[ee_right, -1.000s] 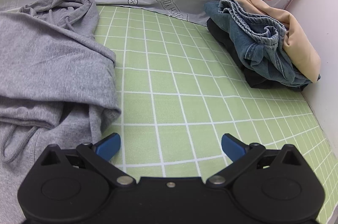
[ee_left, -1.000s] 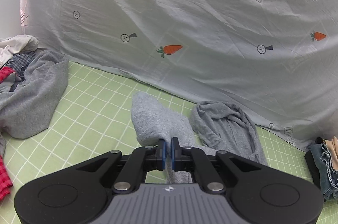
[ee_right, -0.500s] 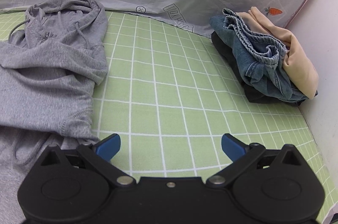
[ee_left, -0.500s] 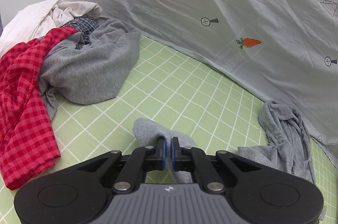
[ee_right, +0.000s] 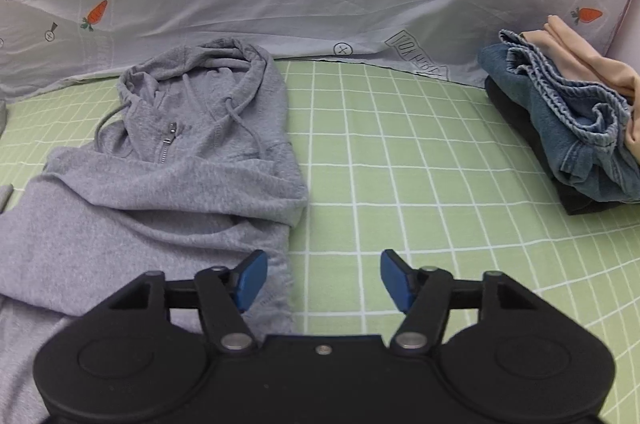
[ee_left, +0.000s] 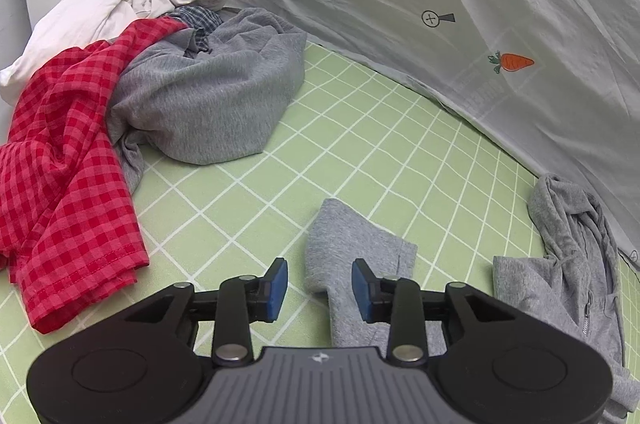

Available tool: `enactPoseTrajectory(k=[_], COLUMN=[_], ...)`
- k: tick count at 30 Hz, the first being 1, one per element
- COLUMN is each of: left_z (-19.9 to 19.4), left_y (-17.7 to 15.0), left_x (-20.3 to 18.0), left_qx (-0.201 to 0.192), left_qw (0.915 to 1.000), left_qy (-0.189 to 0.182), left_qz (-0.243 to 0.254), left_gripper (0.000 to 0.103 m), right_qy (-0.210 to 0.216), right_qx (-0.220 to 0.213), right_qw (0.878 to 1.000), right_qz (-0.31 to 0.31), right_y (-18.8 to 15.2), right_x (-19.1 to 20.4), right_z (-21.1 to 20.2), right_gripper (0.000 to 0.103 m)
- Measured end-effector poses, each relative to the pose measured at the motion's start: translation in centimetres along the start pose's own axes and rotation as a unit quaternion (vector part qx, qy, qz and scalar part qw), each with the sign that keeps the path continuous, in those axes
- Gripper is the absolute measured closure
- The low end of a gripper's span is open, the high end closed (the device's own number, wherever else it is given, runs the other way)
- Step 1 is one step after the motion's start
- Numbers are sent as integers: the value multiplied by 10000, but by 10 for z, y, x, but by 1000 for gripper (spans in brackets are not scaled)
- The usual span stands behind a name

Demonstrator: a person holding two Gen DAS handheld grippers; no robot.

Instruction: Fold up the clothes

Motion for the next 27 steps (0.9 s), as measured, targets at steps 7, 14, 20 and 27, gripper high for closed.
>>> enactPoseTrajectory(k=[7,14,20,27], left_z=[19,41,43,44], left_y=[-53,-86,-82,-83], left_x=[-67,-93,-89,-89], left_qx=[679,1068,1069,1028], left_qw=[9930,9857,9862,9867], left_qy=[-719,-718,-711,-690], left_qz=[644,1090,1045,1057], left_gripper=[63,63,63,62], right_qy=[602,735,649,204], right_qx=[37,-32,67,-144], right_qw=[9982,9965,9966,9962], right_qz=[-36,407,497,837], right_y=[20,50,61,56], right_x=[23,9,2,-14], right_z=[22,51,81,58], right_gripper=[87,87,84,63])
Point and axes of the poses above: each gripper's, at about its wrist camera, not at the fingertips, and z roughly the way its jaws point, x to its left, y to its top, the point moved 8 cm from there along z, roughly the way its jaws point, and after that the axes turned 6 degrees about -z, right-handed, at the moved point
